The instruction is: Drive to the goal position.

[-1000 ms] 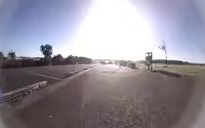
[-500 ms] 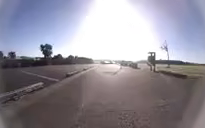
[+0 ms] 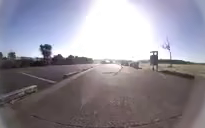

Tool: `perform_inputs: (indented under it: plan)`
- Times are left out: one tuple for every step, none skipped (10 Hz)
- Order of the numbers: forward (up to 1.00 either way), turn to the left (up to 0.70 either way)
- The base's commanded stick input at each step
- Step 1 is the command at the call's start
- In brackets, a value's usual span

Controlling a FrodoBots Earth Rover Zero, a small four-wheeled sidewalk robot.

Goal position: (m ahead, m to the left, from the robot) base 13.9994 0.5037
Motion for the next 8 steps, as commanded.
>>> perform_inputs:
  plan:
    - [0.70,0.00]
    - [0.70,0.00]
    - [0.70,0.00]
    - [0.70,0.00]
    - [0.70,0.00]
    - [0.70,-0.27]
    - [0.70,-0.35]
    - [0.70,-0.35]
